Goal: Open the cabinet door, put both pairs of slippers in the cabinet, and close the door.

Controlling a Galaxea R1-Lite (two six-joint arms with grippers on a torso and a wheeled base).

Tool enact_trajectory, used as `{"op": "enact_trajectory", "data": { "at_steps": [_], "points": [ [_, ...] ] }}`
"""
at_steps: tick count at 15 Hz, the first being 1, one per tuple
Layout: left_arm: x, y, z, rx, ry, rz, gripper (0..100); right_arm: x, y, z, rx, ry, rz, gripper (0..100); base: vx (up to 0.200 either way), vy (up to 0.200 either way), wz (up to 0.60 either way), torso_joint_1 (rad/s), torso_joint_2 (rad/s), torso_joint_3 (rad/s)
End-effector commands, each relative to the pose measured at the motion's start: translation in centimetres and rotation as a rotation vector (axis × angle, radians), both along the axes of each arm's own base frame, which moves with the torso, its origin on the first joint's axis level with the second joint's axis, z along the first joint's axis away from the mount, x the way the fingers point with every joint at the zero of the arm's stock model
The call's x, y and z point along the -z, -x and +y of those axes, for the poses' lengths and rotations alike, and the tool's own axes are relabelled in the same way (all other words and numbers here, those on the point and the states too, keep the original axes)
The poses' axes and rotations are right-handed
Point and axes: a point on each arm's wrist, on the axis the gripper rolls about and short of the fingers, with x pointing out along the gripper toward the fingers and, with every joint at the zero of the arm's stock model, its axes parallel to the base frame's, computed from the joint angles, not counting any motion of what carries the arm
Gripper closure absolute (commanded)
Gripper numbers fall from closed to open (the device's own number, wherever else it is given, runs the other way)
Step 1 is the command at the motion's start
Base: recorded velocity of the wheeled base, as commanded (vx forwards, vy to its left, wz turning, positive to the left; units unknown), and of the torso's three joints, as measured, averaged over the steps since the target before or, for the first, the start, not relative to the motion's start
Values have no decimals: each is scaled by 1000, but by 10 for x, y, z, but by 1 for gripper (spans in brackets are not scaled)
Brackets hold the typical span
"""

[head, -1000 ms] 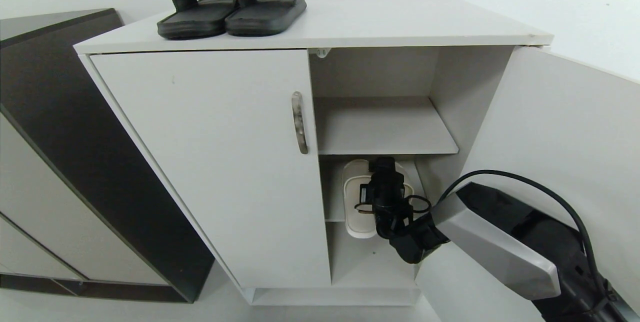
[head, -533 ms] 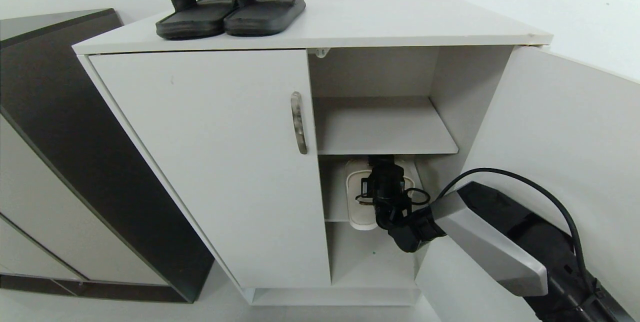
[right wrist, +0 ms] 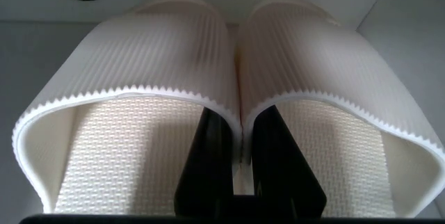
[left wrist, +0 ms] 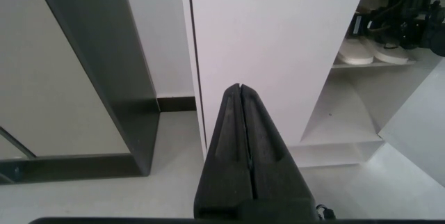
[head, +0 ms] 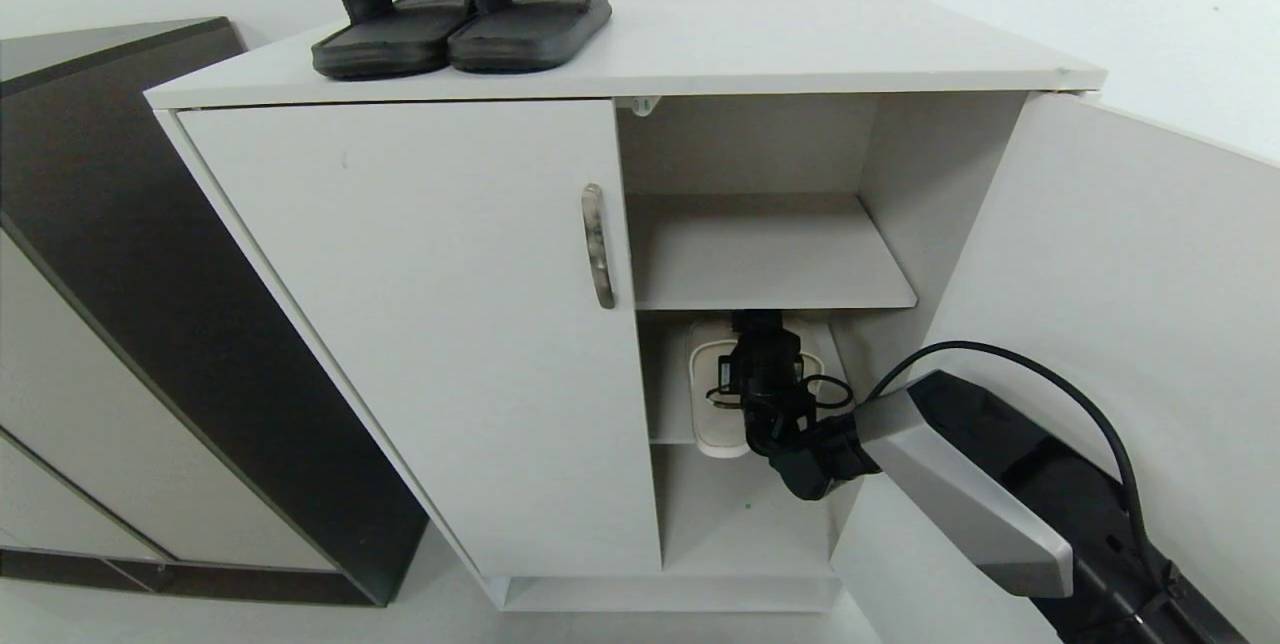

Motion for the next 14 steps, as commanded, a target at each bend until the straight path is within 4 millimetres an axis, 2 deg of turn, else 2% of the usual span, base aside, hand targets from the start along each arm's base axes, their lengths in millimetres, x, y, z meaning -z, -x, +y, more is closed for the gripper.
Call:
{"op": "enact_trajectory", "data": {
  "at_steps": [1, 12, 13, 14],
  "points": [
    [0, 0, 0, 1, 0, 2, 100, 5, 0, 0, -1, 4, 6, 100, 0, 0, 0, 0, 0, 0],
    [0, 0, 0, 0, 0, 2, 100, 12, -1, 0, 1, 15, 24, 100, 0, 0, 0, 0, 0, 0],
    [0, 0, 0, 0, 0, 2, 100, 14, 0, 0, 1, 17, 28, 0, 0, 0, 0, 0, 0, 0],
    [0, 0, 0, 0, 0, 1, 100, 15, 0, 0, 1, 19, 29, 0, 0, 0, 0, 0, 0, 0]
  ]
}}
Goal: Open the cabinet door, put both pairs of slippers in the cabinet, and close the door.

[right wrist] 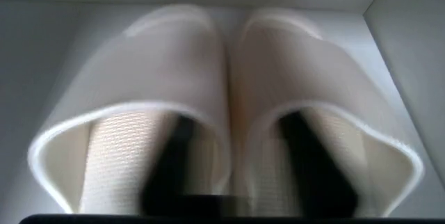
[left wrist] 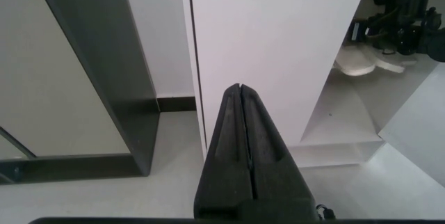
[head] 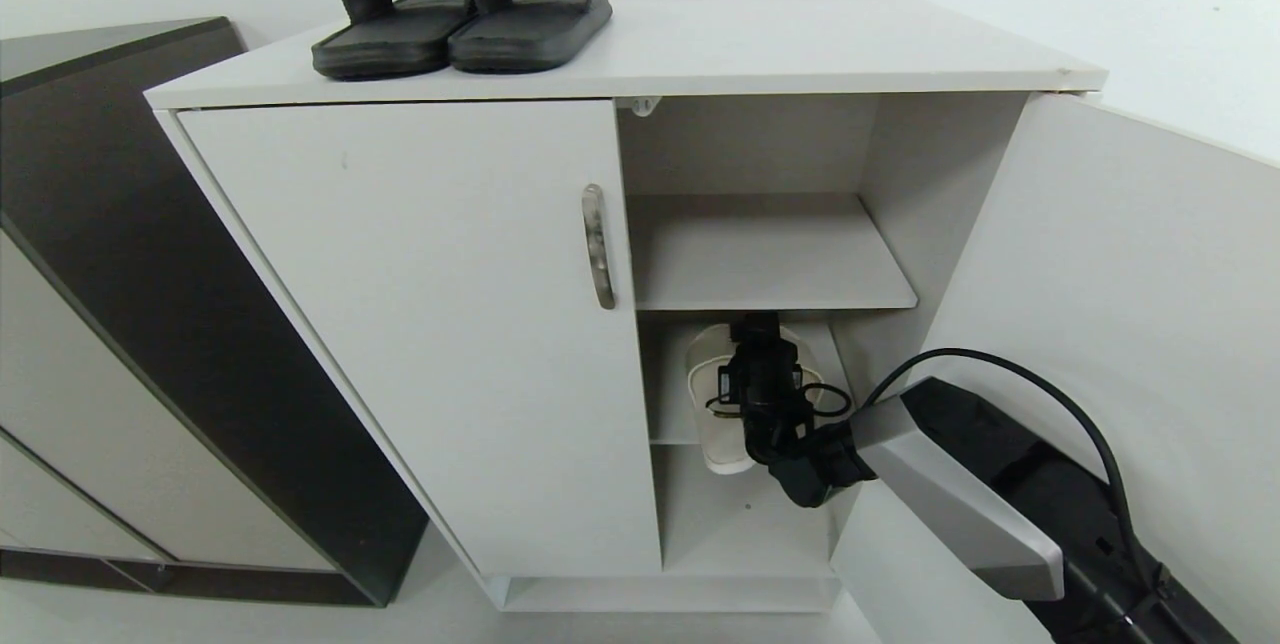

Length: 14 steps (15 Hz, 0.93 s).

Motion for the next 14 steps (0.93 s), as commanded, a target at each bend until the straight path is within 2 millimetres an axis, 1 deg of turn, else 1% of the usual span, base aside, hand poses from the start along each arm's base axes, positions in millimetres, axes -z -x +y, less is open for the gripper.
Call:
{"op": "enact_trajectory", "data": {
  "at_steps": [1, 3, 4, 8, 9, 11, 13, 14],
  "points": [
    [0, 0, 0, 0, 0, 0, 100, 4, 1, 0, 0, 6, 9, 0, 0, 0, 0, 0, 0, 0],
    [0, 0, 0, 0, 0, 0, 100, 8, 9, -2, -5, 20, 31, 0, 0, 0, 0, 0, 0, 0],
    [0, 0, 0, 0, 0, 0, 100, 5, 12, -3, -6, 15, 25, 0, 0, 0, 0, 0, 0, 0],
    [0, 0, 0, 0, -2, 0, 100, -24, 56, -10, -36, 11, 16, 0, 0, 0, 0, 0, 0, 0],
    [0, 0, 0, 0, 0, 0, 100, -27, 70, -12, -49, 13, 18, 0, 0, 0, 0, 0, 0, 0],
    [0, 0, 0, 0, 0, 0, 100, -28, 109, -19, -91, 21, 29, 0, 0, 0, 0, 0, 0, 0],
    [0, 0, 0, -2, 0, 0, 100, -24, 148, -29, -134, 30, 40, 0, 0, 0, 0, 0, 0, 0],
    [0, 0, 0, 0, 0, 0, 100, -19, 164, -33, -152, 34, 46, 0, 0, 0, 0, 0, 0, 0]
  ]
}}
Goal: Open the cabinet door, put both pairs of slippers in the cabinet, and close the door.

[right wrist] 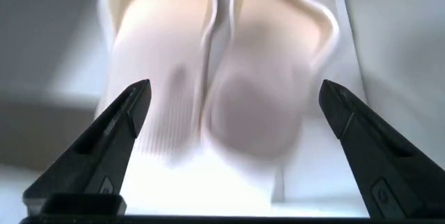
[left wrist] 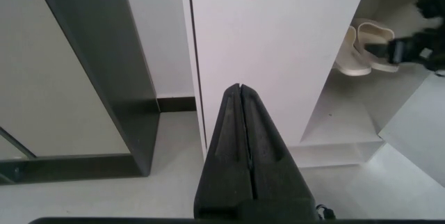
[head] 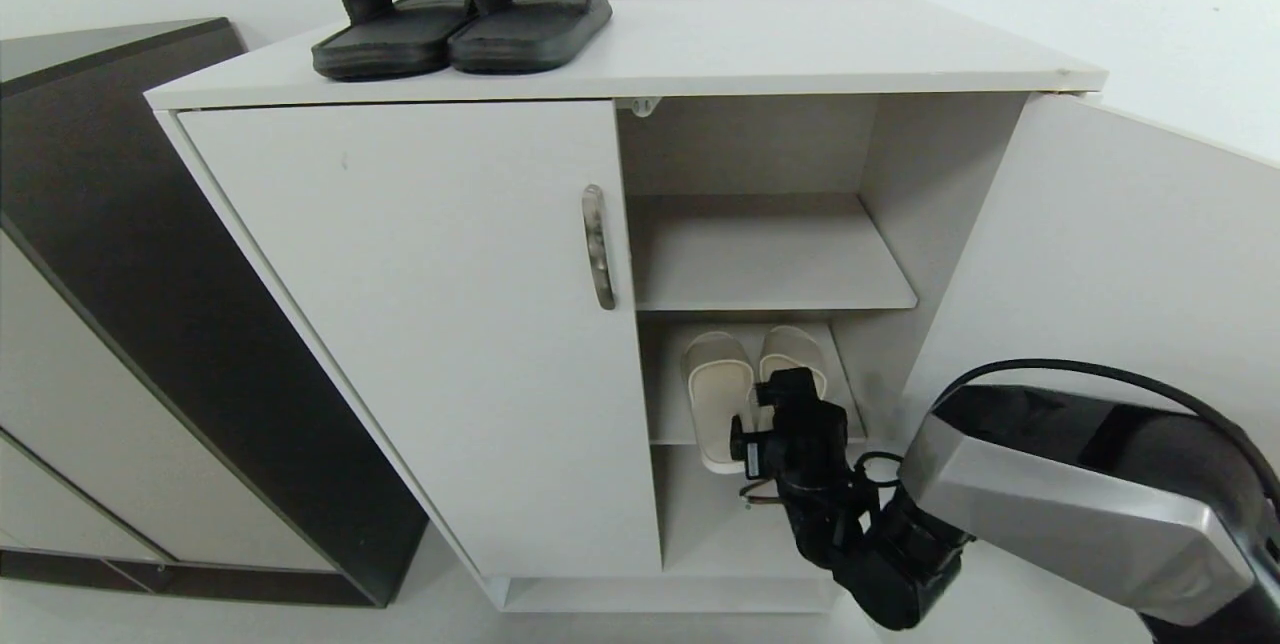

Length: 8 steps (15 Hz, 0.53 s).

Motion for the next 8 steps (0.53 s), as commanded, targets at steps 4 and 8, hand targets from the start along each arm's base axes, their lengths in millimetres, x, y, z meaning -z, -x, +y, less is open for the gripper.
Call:
{"op": "enact_trajectory", "data": {
  "at_steps": [4, 8],
  "points": [
    [0, 0, 0, -1, 0, 2, 100, -8, 76, -6, -120, -31, -29, 0, -50, 0, 0, 2, 1, 1],
    [0, 0, 0, 1, 1, 2, 100, -9, 84, 1, -151, -33, -32, 0, -200, 0, 0, 5, -1, -1]
  ]
}}
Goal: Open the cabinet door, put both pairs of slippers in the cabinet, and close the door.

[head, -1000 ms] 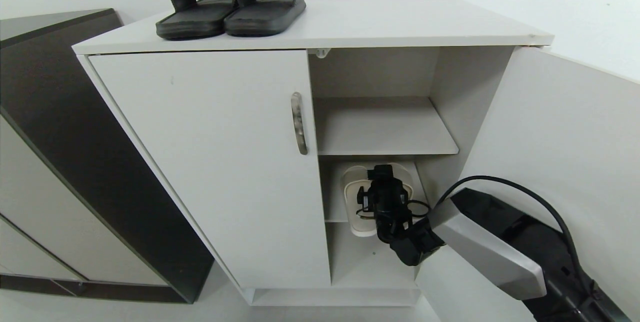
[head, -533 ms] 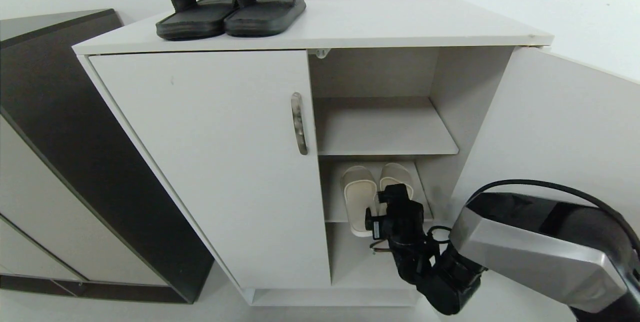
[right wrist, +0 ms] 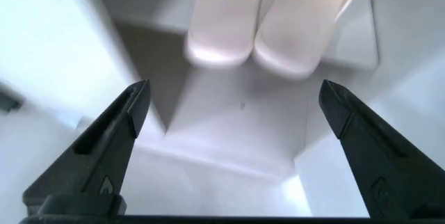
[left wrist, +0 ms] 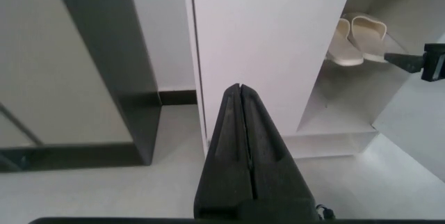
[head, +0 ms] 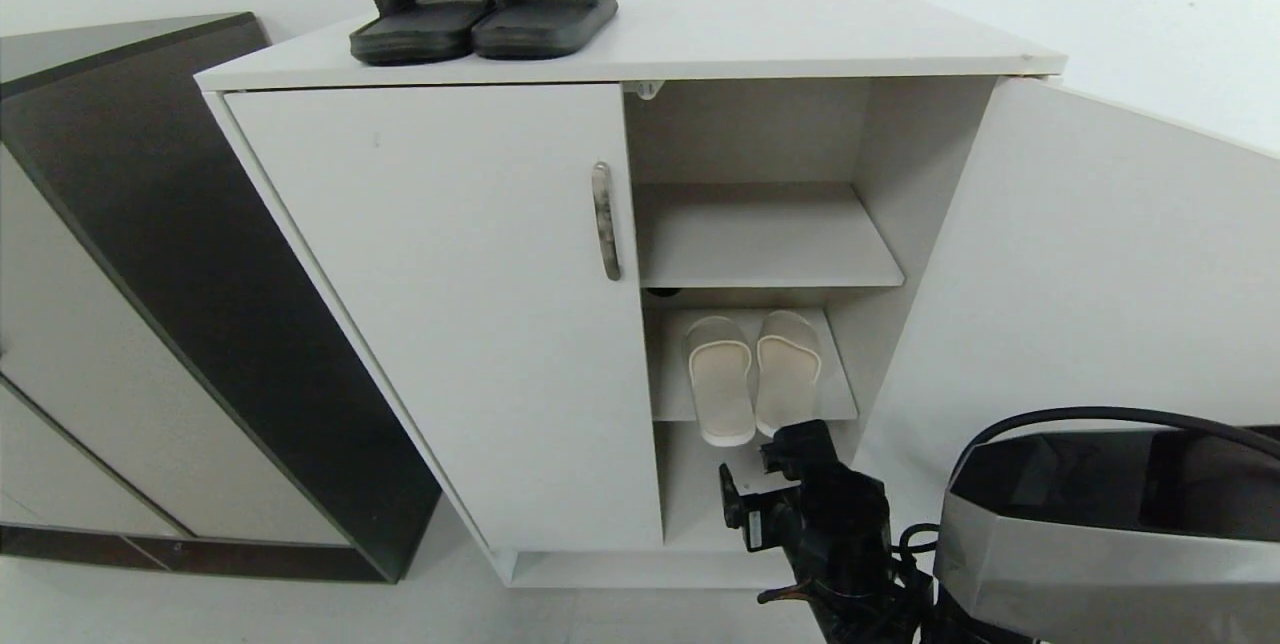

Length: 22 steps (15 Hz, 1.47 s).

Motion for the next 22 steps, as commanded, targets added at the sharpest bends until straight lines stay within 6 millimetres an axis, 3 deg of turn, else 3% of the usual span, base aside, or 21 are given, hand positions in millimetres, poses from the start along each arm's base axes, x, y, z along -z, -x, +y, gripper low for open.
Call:
{"op": "enact_trajectory", "data": {
  "at_steps": [1, 10, 22],
  "points": [
    [0, 0, 0, 0, 0, 2, 100, -2, 2, 2, -9, -1, -6, 0, -200, 0, 0, 2, 2, 7],
    [0, 0, 0, 0, 6, 1, 100, -22, 2, 4, -19, -24, -49, 0, -22, 0, 0, 0, 0, 0],
    [0, 0, 0, -7, 8, 1, 100, -15, 3, 2, -21, 15, -38, 0, 0, 0, 0, 3, 3, 145]
  ]
}}
